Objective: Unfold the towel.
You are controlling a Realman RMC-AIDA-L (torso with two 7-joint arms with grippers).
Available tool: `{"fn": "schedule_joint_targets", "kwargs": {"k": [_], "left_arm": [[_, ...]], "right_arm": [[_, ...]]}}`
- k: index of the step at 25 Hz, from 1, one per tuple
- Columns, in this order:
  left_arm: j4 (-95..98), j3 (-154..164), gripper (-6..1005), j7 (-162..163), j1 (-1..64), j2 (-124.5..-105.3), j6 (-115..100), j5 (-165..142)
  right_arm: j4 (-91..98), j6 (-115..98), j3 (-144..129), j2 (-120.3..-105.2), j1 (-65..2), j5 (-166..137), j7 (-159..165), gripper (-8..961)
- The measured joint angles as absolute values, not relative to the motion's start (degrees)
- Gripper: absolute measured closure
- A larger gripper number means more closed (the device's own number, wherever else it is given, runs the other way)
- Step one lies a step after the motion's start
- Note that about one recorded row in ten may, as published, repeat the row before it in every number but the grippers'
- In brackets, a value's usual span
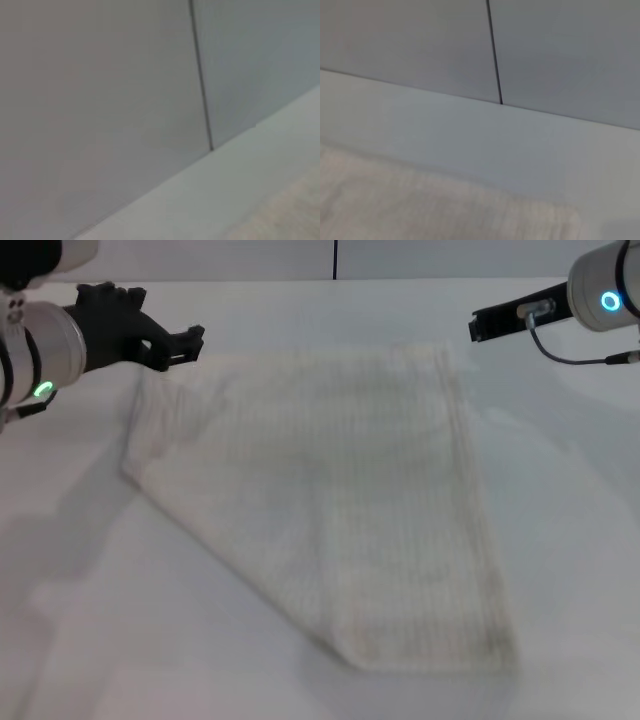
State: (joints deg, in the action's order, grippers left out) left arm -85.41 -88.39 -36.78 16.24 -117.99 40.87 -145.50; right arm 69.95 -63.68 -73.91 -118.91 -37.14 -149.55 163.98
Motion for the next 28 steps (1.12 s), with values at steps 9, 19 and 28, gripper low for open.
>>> {"fn": "schedule_joint_targets", "kwargs": {"k": [9, 19, 28], "left_arm": [[-84.4, -85.7, 305, -38.2, 19.5, -118.29, 48.0, -142.8], [-80.1, -77.2, 328, -37.7, 21.2, -118.55, 44.9, -140.7], [-72.9, -74.4, 348, -37.5, 24.8, -118.62, 42.2, -136.3]], "right_arm": [[52.6, -62.7, -73.2, -118.44, -47.8, -154.1, 163.6, 955], [42.2, -57.0, -73.5, -118.49, -53.5, -155.7, 163.4, 956], [41.7, -56.6, -73.1, -118.60, -53.7, -156.2, 163.4, 956]]}}
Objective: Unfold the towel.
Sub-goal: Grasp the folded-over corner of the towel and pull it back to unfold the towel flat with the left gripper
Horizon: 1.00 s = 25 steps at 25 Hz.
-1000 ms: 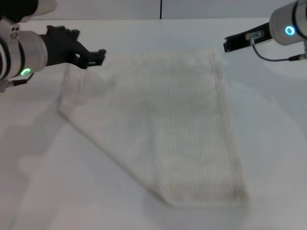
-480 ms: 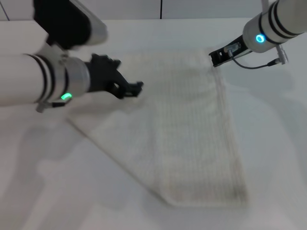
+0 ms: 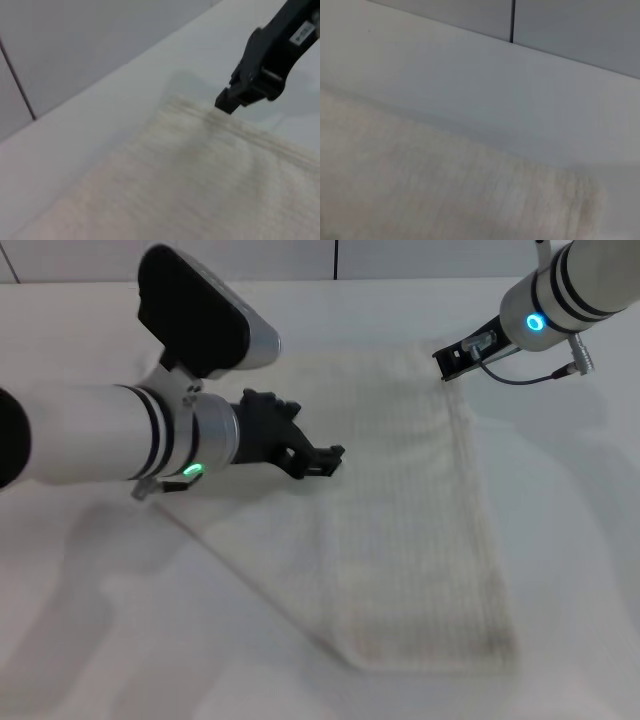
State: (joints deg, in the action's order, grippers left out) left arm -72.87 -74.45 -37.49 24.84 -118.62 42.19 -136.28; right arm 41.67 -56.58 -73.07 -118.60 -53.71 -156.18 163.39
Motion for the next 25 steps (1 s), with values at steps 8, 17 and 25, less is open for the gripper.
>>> {"fn": "schedule_joint_targets", "kwargs": {"k": [8, 17, 25], "left_arm": [[-64.0, -73.7, 365, -36.3, 29.5, -118.73, 40.6, -134.5], [-63.2, -73.9, 385, -36.0, 30.1, -118.70, 41.7, -134.2], [-63.8, -74.3, 621, -35.7, 30.9, -118.56, 44.8, -134.2]], "right_arm": [[41.6, -56.6, -73.4, -118.67, -53.8, -156.2, 163.4, 956], [41.7, -56.5, -73.5, -118.65, -53.9, -156.2, 163.4, 956], [41.9, -56.5, -73.5, -118.65, -53.7, -156.2, 163.3, 955]]}}
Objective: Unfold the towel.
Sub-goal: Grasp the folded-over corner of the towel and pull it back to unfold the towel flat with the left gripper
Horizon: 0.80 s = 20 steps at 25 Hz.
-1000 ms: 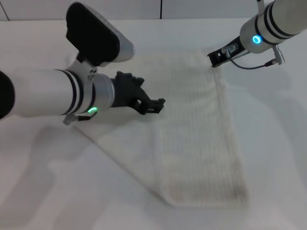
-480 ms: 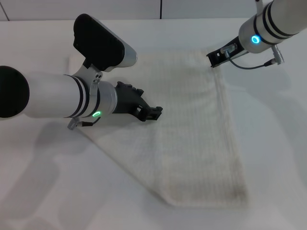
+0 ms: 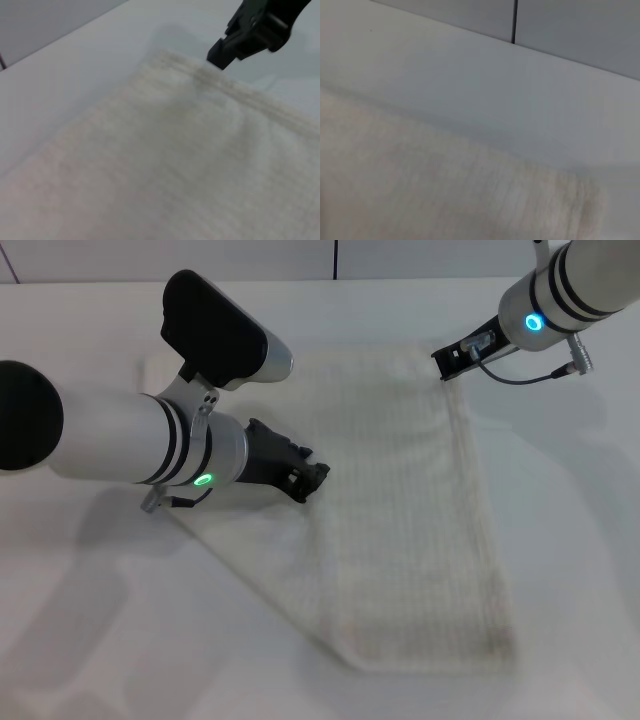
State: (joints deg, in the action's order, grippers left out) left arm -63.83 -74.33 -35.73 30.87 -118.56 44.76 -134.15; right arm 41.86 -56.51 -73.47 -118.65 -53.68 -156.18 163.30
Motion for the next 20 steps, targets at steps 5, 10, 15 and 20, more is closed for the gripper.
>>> {"fn": "schedule_joint_targets", "kwargs": {"k": [5, 10, 15, 20], "left_arm": [[-68.8, -74.7, 768, -33.1, 30.2, -118.34, 48.9, -135.2], [-79.9, -78.7, 895, -28.2, 27.9, -118.29, 61.1, -139.4], [-90.0, -80.1, 953, -23.0, 25.2, -118.23, 70.5, -144.7], [-98.2, -80.0, 953, -18.4, 22.7, -118.34, 78.2, -151.2]], "right_arm": [[41.5, -56.5, -73.6, -118.68, -53.7, -156.2, 163.2, 951], [39.3, -55.6, -73.7, -118.78, -54.0, -156.1, 162.5, 948], [37.8, -54.6, -73.7, -118.83, -54.2, -156.1, 162.4, 944], [37.2, -54.2, -73.7, -118.90, -54.3, -156.2, 162.3, 940]]}}
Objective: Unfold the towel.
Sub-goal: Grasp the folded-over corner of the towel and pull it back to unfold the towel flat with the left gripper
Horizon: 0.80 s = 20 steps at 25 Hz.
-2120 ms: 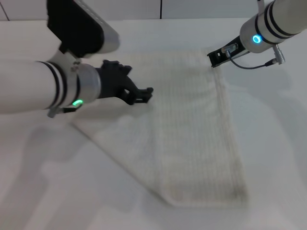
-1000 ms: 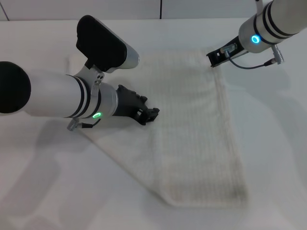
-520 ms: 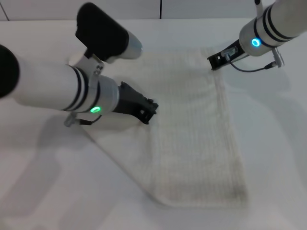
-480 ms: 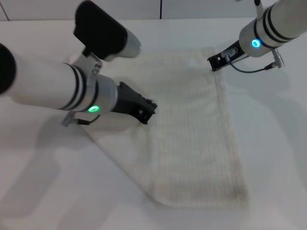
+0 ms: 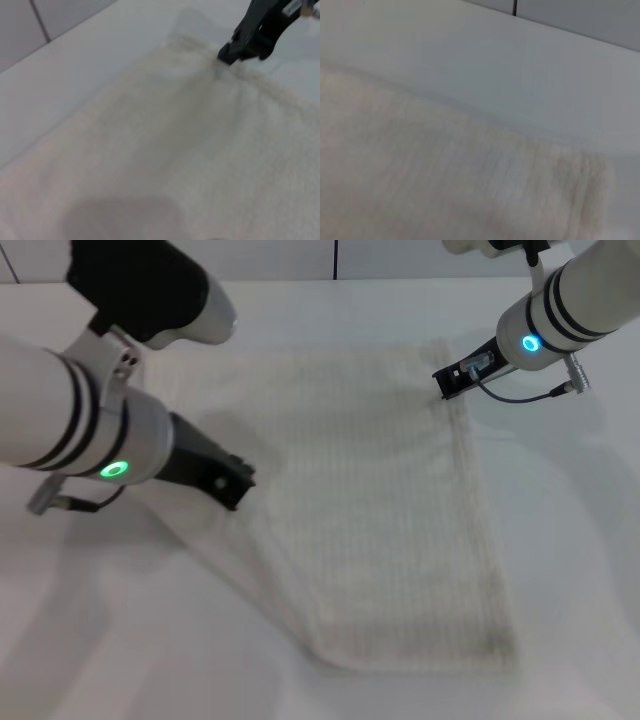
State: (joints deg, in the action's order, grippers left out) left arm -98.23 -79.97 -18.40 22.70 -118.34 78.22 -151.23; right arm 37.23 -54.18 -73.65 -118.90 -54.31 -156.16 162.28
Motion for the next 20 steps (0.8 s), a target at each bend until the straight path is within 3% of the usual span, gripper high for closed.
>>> {"fn": "schedule_joint_targets", "kwargs": {"k": [11, 20], "left_arm": [[-107.1, -79.8, 953, -11.9, 18.4, -118.27, 89.4, -159.8], [-109.8, -75.8, 952, -7.3, 18.5, -118.37, 94.8, -165.1]], "right_arm": [[35.6, -52.9, -73.7, -118.92, -54.3, -155.9, 161.6, 932], [33.5, -52.1, -73.7, -118.92, -55.1, -155.9, 161.6, 926]]}}
